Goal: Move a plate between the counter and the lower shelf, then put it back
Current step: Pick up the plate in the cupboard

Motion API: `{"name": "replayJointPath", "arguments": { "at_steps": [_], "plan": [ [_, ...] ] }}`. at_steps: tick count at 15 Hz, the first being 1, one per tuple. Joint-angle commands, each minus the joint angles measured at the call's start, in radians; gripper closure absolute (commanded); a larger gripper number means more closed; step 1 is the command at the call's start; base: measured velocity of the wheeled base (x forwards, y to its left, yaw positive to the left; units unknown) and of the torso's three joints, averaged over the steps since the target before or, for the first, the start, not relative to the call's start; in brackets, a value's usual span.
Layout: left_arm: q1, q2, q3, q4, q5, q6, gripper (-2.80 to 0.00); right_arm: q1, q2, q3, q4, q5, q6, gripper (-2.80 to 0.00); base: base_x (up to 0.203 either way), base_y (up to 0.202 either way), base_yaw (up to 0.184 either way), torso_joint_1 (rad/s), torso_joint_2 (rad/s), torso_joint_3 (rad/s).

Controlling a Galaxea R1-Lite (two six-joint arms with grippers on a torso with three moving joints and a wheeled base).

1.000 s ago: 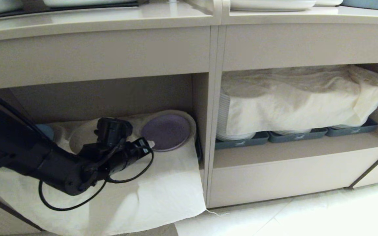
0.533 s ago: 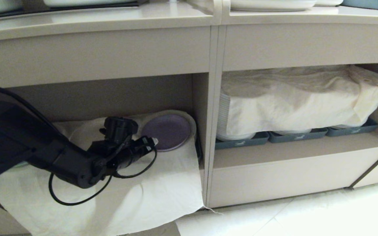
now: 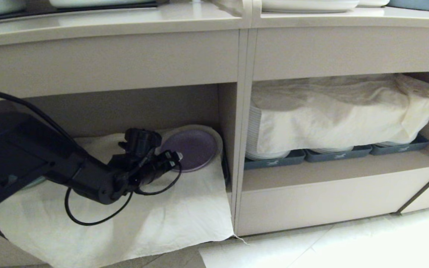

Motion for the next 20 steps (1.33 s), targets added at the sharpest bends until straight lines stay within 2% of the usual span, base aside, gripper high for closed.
{"name": "replayJointPath", "arguments": {
  "at_steps": [1, 4, 20],
  "plan": [
    [0.001, 0.004, -0.026, 0.014, 0.001, -0.021, -2.80, 0.000, 0.000, 0.000, 0.000, 0.000, 0.001, 0.00, 0.000, 0.000, 0.000, 0.000, 0.00, 0.000],
    [0.007, 0.024, -0.034, 0.030, 0.002, -0.037, -2.80, 0.001, 0.000, 0.000, 0.000, 0.000, 0.001, 0.00, 0.000, 0.000, 0.000, 0.000, 0.00, 0.000],
    [0.017, 0.078, -0.089, 0.029, 0.005, -0.038, -2.80, 0.000, 0.000, 0.000, 0.000, 0.000, 0.001, 0.00, 0.000, 0.000, 0.000, 0.000, 0.00, 0.000]
  ]
}}
